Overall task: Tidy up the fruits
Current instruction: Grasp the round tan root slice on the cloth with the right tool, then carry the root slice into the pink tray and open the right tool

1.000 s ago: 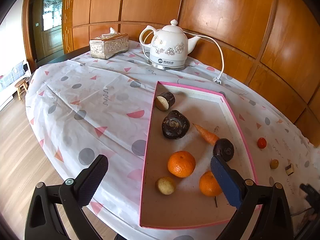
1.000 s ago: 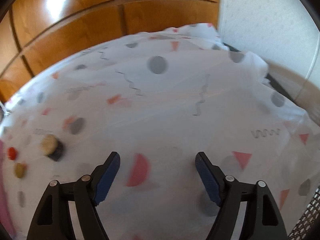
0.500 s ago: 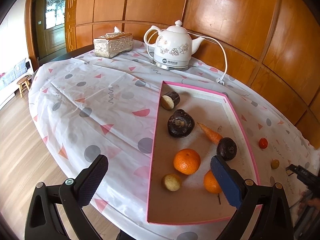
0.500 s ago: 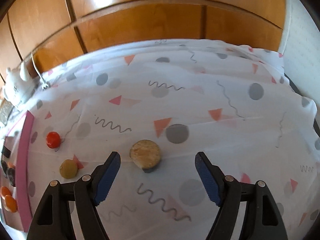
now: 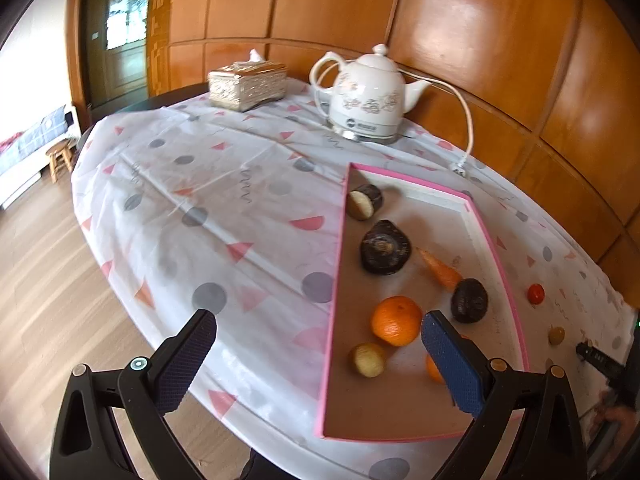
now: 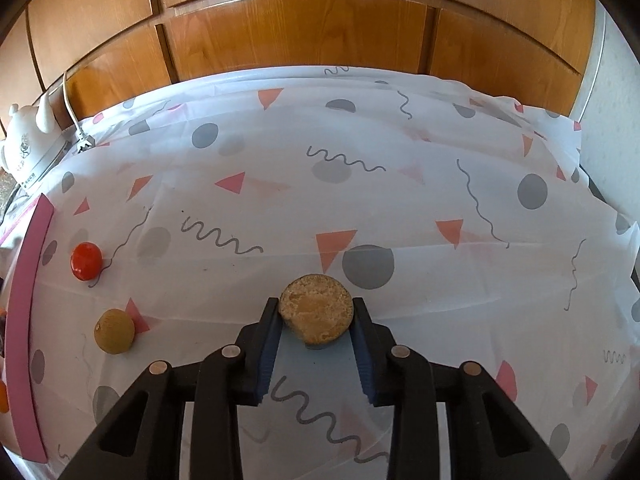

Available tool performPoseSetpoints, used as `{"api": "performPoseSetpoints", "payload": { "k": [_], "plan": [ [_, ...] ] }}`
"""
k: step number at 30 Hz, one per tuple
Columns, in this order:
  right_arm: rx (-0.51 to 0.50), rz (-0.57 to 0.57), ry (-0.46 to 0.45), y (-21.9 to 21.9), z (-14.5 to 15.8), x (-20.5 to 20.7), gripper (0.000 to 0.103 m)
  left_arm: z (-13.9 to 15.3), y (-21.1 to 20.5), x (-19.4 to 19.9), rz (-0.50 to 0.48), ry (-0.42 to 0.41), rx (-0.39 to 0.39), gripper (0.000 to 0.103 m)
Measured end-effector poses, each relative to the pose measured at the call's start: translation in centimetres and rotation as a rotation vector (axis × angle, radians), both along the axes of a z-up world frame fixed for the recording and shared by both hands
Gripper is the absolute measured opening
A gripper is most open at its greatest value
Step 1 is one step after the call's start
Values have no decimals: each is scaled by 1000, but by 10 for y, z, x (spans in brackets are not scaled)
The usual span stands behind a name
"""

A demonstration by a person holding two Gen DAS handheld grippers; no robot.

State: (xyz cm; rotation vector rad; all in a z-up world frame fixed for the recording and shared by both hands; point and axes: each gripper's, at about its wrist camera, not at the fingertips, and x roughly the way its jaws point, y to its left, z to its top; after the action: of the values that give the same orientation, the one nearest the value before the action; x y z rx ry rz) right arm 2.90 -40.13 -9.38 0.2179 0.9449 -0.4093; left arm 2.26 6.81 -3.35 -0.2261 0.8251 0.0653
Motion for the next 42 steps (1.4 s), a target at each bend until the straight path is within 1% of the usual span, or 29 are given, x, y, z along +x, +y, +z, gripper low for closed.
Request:
{"api": "performPoseSetpoints", "payload": {
  "k": [5,9,14,19,22,25,33,36,38,42],
  "plan": [
    [-13,8,-23,1,-1,-1,34,-3,8,-1,33,17,-21,103],
    [-20,10,-18,2,-1,0,34,-3,11,-4,42,17,-28,103],
    [14,22,-13,6,2,-3,34,-3,14,-4,56,16,-40,103],
    [45,89,-34,27,11,-3,34,-5,19,-3,75,24,-52,103],
    [74,170,-46,47,18,1,34,-6,21,-3,83,26,-56,103],
    [91,276,-57,76,27,6,34,-7,22,-2,87,29,-59,103],
    [94,613,-75,181,49,17,34,-12,30,0,109,37,-73,103],
    [85,720,-75,219,53,23,34,-14,36,0,124,43,-82,103],
    [77,780,-76,242,55,27,34,-16,38,0,133,47,-84,103],
    [58,851,-73,276,57,35,34,-20,46,1,154,59,-94,103]
  ]
}}
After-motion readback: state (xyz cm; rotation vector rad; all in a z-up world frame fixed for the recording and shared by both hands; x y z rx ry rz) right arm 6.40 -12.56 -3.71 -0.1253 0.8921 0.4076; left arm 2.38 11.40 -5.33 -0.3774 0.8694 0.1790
